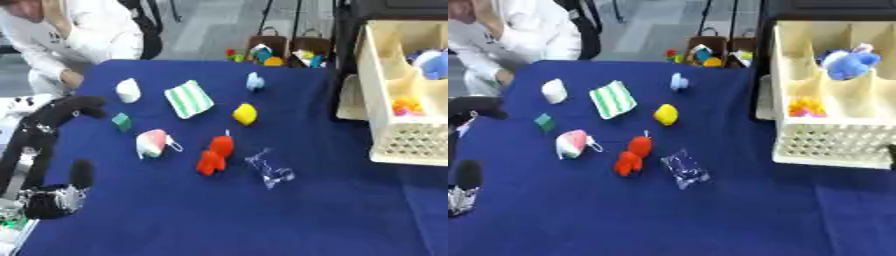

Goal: Pick up objects from table and place into drawer.

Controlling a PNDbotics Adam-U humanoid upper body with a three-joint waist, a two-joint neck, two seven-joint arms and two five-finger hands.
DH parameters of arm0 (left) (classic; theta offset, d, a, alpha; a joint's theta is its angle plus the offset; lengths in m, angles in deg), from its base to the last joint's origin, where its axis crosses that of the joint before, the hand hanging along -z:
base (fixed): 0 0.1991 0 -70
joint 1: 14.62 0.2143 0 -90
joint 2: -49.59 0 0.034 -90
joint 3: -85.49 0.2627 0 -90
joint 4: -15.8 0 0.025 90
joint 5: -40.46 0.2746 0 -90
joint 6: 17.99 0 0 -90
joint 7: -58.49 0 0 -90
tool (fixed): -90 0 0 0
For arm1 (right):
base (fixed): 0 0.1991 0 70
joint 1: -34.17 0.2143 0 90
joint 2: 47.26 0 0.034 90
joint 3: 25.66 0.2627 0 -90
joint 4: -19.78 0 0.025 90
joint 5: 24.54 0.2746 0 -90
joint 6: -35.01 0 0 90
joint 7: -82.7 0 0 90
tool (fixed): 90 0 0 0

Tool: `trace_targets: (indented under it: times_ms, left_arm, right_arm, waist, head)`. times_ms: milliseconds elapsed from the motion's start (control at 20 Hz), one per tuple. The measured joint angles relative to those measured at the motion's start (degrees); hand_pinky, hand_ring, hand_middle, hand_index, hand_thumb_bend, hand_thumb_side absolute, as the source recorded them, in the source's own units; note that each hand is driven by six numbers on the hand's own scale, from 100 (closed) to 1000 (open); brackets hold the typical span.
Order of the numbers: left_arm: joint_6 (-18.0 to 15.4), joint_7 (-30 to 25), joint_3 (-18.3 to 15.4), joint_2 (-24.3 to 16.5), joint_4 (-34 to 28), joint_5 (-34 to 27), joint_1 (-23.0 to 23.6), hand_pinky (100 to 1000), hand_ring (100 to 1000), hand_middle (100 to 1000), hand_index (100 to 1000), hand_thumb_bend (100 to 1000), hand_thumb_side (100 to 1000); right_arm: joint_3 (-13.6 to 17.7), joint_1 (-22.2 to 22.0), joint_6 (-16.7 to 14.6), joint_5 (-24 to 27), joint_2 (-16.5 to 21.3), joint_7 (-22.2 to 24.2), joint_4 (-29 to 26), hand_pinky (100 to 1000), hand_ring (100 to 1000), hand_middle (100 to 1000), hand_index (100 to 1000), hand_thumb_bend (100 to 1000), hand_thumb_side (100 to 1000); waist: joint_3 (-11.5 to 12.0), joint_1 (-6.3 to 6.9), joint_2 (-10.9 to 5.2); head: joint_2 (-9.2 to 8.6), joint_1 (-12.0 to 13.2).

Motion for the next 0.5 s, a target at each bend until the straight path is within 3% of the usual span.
trace_targets:
  times_ms: [250, 500]
  left_arm:
    - [7.09, 1.15, 0.77, -4.14, 0.0, 8.7, 3.49, 713, 853, 826, 986, 100, 478]
    - [14.8, 1.06, 1.03, -7.62, 0.0, 14.31, 5.44, 701, 854, 856, 990, 100, 486]
  right_arm:
    - [-0.06, 0.0, -0.06, 0.04, 0.03, 0.06, 0.0, 619, 648, 657, 770, 100, 828]
    - [-0.34, 0.0, -0.23, 0.09, 0.15, 0.23, 0.0, 619, 648, 658, 770, 100, 827]
  waist:
    - [-0.48, 0.08, -0.05]
    - [-0.75, 0.2, -0.06]
  head:
    - [0.0, 0.72]
    - [0.0, 0.98]
